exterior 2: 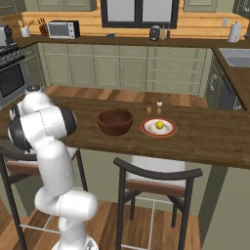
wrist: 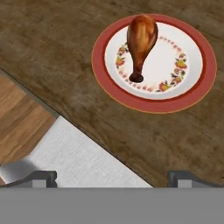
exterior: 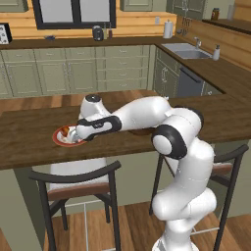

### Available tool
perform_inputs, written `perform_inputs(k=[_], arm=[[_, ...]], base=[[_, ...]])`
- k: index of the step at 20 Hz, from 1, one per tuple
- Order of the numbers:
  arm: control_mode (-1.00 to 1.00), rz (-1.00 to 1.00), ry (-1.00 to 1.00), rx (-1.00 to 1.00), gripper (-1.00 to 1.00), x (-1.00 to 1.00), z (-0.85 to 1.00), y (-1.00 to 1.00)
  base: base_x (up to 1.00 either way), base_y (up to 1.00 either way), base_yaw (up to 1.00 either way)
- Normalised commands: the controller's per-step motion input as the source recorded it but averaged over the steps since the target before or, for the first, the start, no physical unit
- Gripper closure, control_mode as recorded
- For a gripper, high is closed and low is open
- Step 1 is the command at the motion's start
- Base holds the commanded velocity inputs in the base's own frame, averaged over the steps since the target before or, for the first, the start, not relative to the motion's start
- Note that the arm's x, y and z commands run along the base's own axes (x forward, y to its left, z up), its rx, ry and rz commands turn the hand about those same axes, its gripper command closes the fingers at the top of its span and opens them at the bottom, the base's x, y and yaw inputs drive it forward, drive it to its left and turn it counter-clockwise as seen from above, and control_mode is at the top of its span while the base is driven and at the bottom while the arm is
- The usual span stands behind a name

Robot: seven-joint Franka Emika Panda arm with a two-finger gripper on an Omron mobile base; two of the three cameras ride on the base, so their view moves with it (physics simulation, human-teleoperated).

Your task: Pick the chicken drumstick and lemon from their plates and place them in the bowl. Then put the bowl in the fridge.

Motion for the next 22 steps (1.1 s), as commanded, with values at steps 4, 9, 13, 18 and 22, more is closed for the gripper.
perform_inputs(k=[4,9,13,18,22], arm=[[-1.0,0.0,0.0,0.0,-1.0,0.17,-0.11,0.07],[-1.0,0.0,0.02,0.0,-1.0,0.37,-0.45,0.17],[-1.0,0.0,0.02,0.0,-1.0,0.48,-0.22,0.18],[-1.0,0.0,0.06,0.0,-1.0,0.51,-0.09,0.26],[-1.0,0.0,0.06,0.0,-1.0,0.47,-0.19,0.18]], base=[[0.0,0.0,0.0],[0.0,0.0,0.0],[0.0,0.0,0.0],[0.0,0.0,0.0],[0.0,0.0,0.0]])
